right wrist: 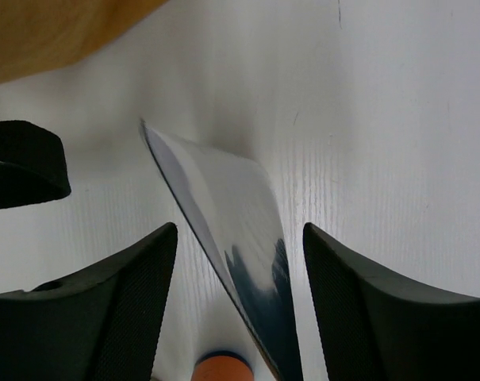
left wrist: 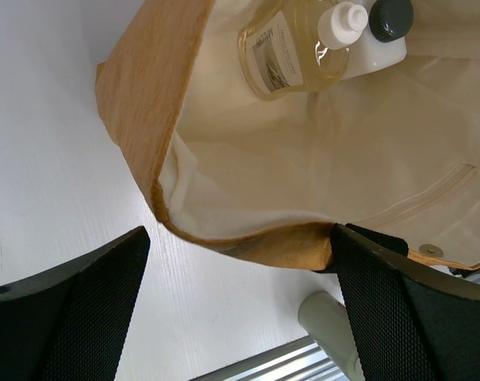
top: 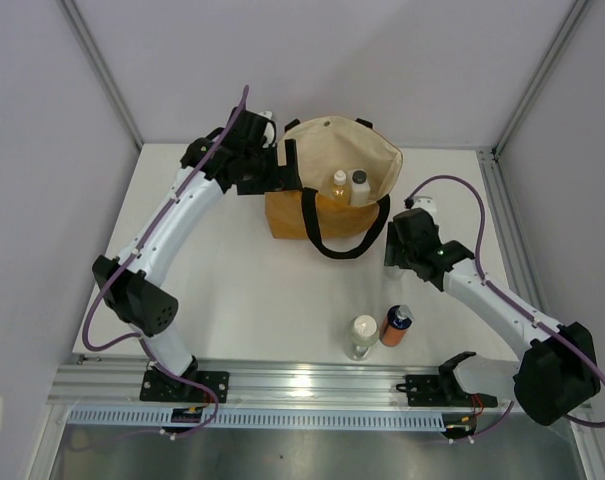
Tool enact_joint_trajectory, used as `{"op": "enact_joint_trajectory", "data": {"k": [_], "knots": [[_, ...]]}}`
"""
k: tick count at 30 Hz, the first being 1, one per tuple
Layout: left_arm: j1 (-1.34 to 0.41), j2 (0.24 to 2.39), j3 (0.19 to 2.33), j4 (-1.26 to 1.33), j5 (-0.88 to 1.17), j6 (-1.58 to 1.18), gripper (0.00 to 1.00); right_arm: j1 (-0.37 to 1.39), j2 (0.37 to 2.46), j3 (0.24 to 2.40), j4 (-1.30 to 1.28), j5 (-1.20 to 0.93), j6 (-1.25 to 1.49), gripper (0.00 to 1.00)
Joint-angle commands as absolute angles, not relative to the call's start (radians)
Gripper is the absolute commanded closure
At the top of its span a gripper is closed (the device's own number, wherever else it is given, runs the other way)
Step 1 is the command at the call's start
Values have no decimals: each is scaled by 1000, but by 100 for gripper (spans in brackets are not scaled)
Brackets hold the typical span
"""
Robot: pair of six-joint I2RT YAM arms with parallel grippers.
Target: Place the personal care products into the canvas bag
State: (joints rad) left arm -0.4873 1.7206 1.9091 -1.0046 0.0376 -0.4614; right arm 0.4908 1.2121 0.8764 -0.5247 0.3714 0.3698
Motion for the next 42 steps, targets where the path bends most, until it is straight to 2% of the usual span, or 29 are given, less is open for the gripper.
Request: {"op": "enact_joint_trajectory", "data": {"k": [1,4,7,10,11,12,13,15,22,26,31,42], "knots": [[-483,1671,1901,-1006,32,-440,1,486,1223,873,-495,348,390,36],[-483,1669,1899,-1008,28,-440,1,489,1198,859,-497,341,394,42],[-485,1667,1899,-1008,23,-436,1,489,1161,835,-466,336,384,61],[-485,1674,1902,-1009,25,-436,1,489,1151,833,-446,328,350,64],[-483,1677,1901,-1009,29,-436,1,488,1152,836,-452,342,350,62],[-483,1677,1907,-1008,32,-436,1,489,1151,841,-466,348,351,54],[-483,1677,1904,-1008,34,-437,1,489,1132,842,-474,348,353,39],[-483,1677,1908,-1008,34,-436,1,492,1091,830,-469,336,348,26],[-485,1680,1907,-1003,40,-434,1,473,882,756,-425,270,272,13],[-485,1683,1904,-1000,48,-433,1,413,836,697,-319,163,226,12],[-485,1675,1879,-1002,51,-423,1,339,808,568,-66,-21,178,14],[-486,1664,1839,-999,46,-416,1,279,949,534,135,-133,130,15]]}}
